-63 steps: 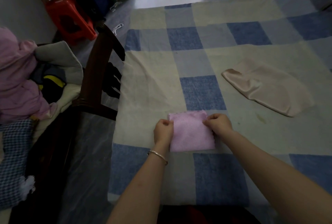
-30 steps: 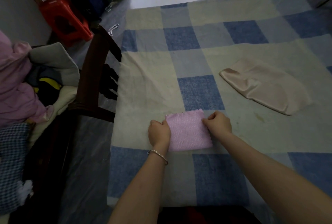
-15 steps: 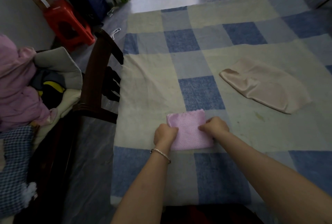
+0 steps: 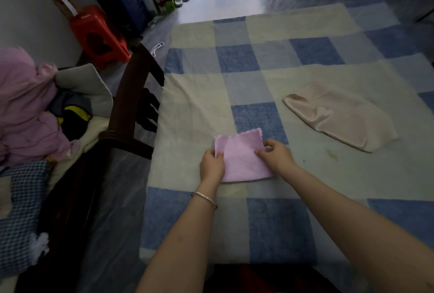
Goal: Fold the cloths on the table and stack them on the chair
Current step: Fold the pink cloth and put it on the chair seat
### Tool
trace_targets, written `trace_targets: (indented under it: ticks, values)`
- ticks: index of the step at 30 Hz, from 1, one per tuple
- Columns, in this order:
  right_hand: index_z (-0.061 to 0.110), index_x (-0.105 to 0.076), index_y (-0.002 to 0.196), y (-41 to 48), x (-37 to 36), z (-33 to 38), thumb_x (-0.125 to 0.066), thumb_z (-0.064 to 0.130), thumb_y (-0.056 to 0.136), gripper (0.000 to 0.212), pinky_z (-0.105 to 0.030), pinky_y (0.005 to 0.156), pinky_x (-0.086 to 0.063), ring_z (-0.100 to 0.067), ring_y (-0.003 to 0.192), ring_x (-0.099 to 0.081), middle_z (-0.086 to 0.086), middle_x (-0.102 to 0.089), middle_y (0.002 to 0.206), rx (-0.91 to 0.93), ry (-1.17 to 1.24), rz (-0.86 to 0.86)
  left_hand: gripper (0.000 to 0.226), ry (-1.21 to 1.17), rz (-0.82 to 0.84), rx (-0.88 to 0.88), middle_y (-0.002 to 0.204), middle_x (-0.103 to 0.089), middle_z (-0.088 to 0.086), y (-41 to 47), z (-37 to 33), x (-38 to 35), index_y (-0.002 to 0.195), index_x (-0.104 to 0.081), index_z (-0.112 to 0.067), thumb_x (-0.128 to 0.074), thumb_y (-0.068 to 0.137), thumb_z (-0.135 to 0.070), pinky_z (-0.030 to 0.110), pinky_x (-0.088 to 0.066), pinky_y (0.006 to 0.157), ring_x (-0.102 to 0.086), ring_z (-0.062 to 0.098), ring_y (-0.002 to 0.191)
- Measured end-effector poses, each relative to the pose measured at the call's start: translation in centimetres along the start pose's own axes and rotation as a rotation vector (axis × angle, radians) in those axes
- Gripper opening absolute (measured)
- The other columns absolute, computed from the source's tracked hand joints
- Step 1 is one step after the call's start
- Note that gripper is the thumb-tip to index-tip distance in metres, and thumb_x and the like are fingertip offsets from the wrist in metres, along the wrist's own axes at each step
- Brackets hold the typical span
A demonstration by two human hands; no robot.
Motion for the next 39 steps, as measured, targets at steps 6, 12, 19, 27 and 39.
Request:
trace_targets:
  ticks: [6,12,19,27,39]
  values:
    - [0.008,-0.063,0.107,-0.9,1.5,0.6,-0.061,0.022,0.088,0.024,-0.023,0.074,-0.035,-0.018,0.085,-0.054,-0.005,-0.061,0.094,0.065,0.032,-0.010,0.012,-0.154,-0.040,-0.031,0.089,-0.056,0.010,-1.7,-0.7,0.4,0.091,-0.054,-0.007,-0.050,0.093,-0.018,0.024,-0.034,0.070,-0.051,0.020,0.083]
    - [0.008,-0.064,0.100,-2.5,1.9,2.6,-0.058,0.021,0.089,0.018,-0.024,0.059,-0.036,-0.017,0.080,-0.052,-0.005,-0.059,0.090,0.169,0.030,0.025,0.026,-0.238,-0.121,0.006,0.099,-0.059,0.013,-4.2,-0.3,1.4,0.108,-0.058,0.004,-0.049,0.092,-0.015,0.024,-0.036,0.073,-0.050,0.018,0.086]
    - [0.014,-0.061,0.090,-4.5,0.4,5.3,-0.058,0.023,0.088,0.010,-0.022,0.061,-0.037,-0.017,0.078,-0.052,-0.001,-0.057,0.080,0.277,0.037,0.060,0.028,-0.336,-0.214,0.014,0.092,-0.054,0.009,-6.2,1.0,4.5,0.110,-0.055,0.006,-0.049,0.092,-0.015,0.025,-0.036,0.072,-0.049,0.018,0.084]
    - [0.014,-0.060,0.086,-7.7,-5.4,9.0,-0.058,0.023,0.088,0.009,-0.029,0.067,-0.039,-0.020,0.079,-0.054,-0.007,-0.061,0.084,0.339,0.029,0.143,0.027,-0.373,-0.326,0.004,0.094,-0.055,0.012,-7.7,3.7,11.7,0.109,-0.057,0.006,-0.048,0.093,-0.013,0.022,-0.034,0.057,-0.047,0.017,0.086]
    - [0.016,-0.061,0.090,-14.8,-20.8,15.3,-0.060,0.022,0.087,0.007,-0.027,0.063,-0.038,-0.018,0.077,-0.053,-0.005,-0.060,0.082,0.441,0.009,0.214,0.013,-0.443,-0.428,0.021,0.085,-0.053,0.007,-8.9,13.2,26.9,0.098,-0.057,-0.002,-0.048,0.092,-0.010,0.027,-0.033,0.057,-0.045,0.017,0.084]
Point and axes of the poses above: each hand's wrist, its own y-axis towards the middle knuckle, its own x-axis out of the back of the hand, z = x × y, the point moved 8 cm from there along y, towards the middle knuckle
